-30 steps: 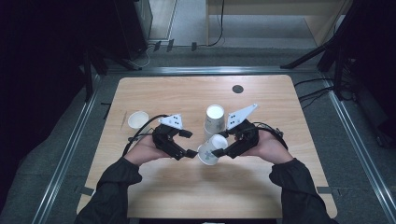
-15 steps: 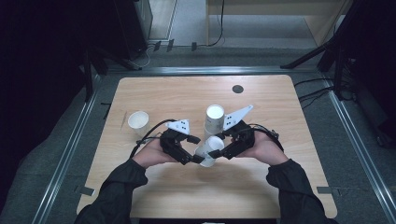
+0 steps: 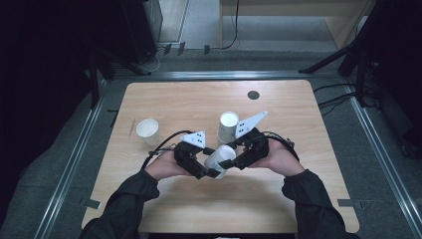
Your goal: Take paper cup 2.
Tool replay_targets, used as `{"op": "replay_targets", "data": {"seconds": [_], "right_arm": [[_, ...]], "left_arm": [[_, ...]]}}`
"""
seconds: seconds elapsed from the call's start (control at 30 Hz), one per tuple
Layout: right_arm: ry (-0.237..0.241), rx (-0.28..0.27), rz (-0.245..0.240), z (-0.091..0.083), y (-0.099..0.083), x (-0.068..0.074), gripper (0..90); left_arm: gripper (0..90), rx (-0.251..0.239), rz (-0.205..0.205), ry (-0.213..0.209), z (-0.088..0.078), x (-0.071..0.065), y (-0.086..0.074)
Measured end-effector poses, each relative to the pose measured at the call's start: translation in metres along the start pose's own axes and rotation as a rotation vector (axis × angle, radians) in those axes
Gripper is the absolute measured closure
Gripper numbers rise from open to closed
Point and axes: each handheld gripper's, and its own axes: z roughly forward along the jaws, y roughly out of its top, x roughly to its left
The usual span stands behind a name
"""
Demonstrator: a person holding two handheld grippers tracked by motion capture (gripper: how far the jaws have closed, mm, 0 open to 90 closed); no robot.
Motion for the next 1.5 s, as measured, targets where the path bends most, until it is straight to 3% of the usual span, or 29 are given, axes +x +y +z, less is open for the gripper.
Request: {"op": "replay_targets", "data": {"seconds": [0.33, 0.43, 0.5, 0.67, 0.77, 0.87, 1.03, 1.2, 1.37, 1.5], "right_arm": [[0.010, -0.004, 0.010, 0.000, 0.001, -0.001, 35.9], [0.017, -0.008, 0.010, 0.000, 0.001, -0.001, 33.9], [0.018, 0.003, 0.001, 0.001, 0.000, -0.002, 26.3], [-0.021, 0.016, -0.014, 0.000, -0.003, -0.002, 26.0], [-0.051, 0.014, -0.015, -0.002, -0.005, -0.001, 26.2], [-0.076, 0.007, -0.010, -0.002, -0.009, -0.001, 27.5], [-0.113, 0.015, -0.005, -0.002, -0.018, 0.002, 28.0], [-0.106, 0.014, -0.003, -0.002, -0.021, 0.005, 31.0], [-0.106, 0.017, -0.011, 0.002, -0.023, 0.007, 30.7], [-0.116, 0.029, -0.011, 0.005, -0.025, 0.007, 29.7]], "left_arm": [[30.8, -0.009, 0.035, 0.000, -0.004, -0.002, 0.000], [31.7, -0.016, 0.022, -0.015, -0.006, -0.001, 0.000], [32.0, -0.018, 0.012, -0.011, -0.009, 0.001, -0.001], [32.5, -0.021, -0.029, -0.006, -0.021, 0.006, -0.003], [32.4, 0.024, 0.002, 0.036, -0.028, 0.004, 0.000], [32.3, 0.008, -0.001, 0.030, -0.037, 0.004, 0.003], [32.2, 0.068, 0.016, 0.043, -0.045, 0.004, 0.009], [32.1, 0.094, 0.036, 0.047, -0.048, 0.004, 0.016], [31.9, 0.173, 0.053, 0.055, -0.046, 0.007, 0.021], [32.0, 0.170, 0.052, 0.037, -0.046, 0.006, 0.023]]}}
